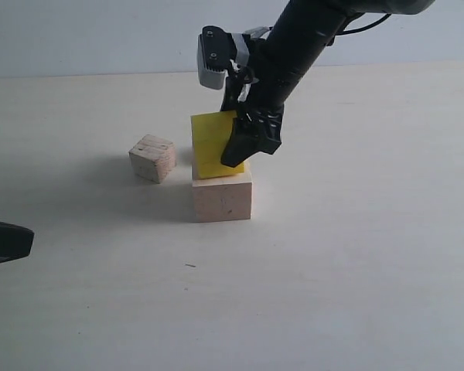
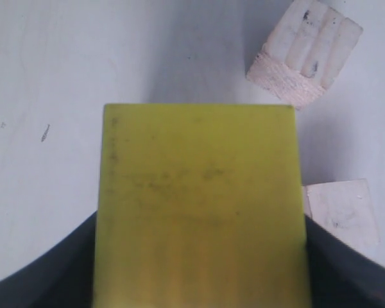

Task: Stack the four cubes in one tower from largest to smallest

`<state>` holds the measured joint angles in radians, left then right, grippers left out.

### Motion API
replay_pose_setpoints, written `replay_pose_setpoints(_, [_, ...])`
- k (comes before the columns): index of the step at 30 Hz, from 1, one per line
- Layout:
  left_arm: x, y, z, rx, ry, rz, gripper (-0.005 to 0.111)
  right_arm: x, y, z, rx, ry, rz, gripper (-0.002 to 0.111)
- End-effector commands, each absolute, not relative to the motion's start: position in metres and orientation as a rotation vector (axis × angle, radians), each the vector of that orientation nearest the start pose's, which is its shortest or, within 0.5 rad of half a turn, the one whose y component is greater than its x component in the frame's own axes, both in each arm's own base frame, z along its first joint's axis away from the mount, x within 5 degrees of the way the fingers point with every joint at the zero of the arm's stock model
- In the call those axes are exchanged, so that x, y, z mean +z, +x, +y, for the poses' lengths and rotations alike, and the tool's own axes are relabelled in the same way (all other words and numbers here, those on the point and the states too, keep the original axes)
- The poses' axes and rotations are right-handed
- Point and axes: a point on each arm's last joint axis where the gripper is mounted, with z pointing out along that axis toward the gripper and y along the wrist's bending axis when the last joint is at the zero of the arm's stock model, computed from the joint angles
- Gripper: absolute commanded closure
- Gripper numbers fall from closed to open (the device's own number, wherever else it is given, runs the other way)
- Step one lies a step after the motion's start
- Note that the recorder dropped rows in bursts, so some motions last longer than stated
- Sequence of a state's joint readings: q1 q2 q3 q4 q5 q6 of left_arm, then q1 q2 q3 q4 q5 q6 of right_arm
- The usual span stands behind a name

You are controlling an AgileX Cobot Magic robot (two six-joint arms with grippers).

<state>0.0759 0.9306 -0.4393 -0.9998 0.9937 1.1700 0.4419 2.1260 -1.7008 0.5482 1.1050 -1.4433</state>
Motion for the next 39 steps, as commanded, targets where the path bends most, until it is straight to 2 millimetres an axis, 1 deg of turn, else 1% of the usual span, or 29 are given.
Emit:
replay_pose_setpoints(1, [0.238, 0.136, -0.055, -0.798, 0.7, 2.279, 0.107, 0.202, 0.38, 0.228, 0.558, -2.005, 1.849, 0.108])
replay_pose_setpoints(3, [0.238, 0.136, -0.055, -0.798, 0.7, 2.279, 0.107, 0.202, 0.38, 0.228, 0.558, -2.005, 1.849, 0.108])
replay_pose_setpoints(10, [0.238, 0.136, -0.055, -0.798, 0.7, 2.279, 0.107, 0.224, 0.377, 0.226, 0.521, -1.98, 1.813, 0.108])
replay_pose_setpoints(17, [0.238, 0.136, -0.055, -0.797, 0.701, 2.279, 0.107, 0.225, 0.382, 0.217, 0.518, -1.944, 1.838, 0.108])
replay_pose_setpoints(21, [0.238, 0.136, -0.055, -0.797, 0.701, 2.279, 0.107, 0.229, 0.384, 0.215, 0.596, -1.883, 1.839, 0.108])
replay_pose_setpoints(23, [0.238, 0.136, -0.055, -0.797, 0.701, 2.279, 0.107, 0.228, 0.384, 0.215, 0.594, -1.886, 1.837, 0.108])
replay_pose_setpoints(30, [0.238, 0.136, -0.055, -0.797, 0.701, 2.279, 0.107, 0.206, 0.376, 0.211, 0.596, -1.926, 1.852, 0.108])
replay_pose_setpoints(32, [0.238, 0.136, -0.055, -0.795, 0.699, 2.279, 0.107, 0.203, 0.375, 0.211, 0.601, -1.927, 1.846, 0.108])
replay_pose_setpoints(39, [0.238, 0.136, -0.055, -0.795, 0.699, 2.279, 0.107, 0.21, 0.375, 0.212, 0.585, -1.925, 1.794, 0.108])
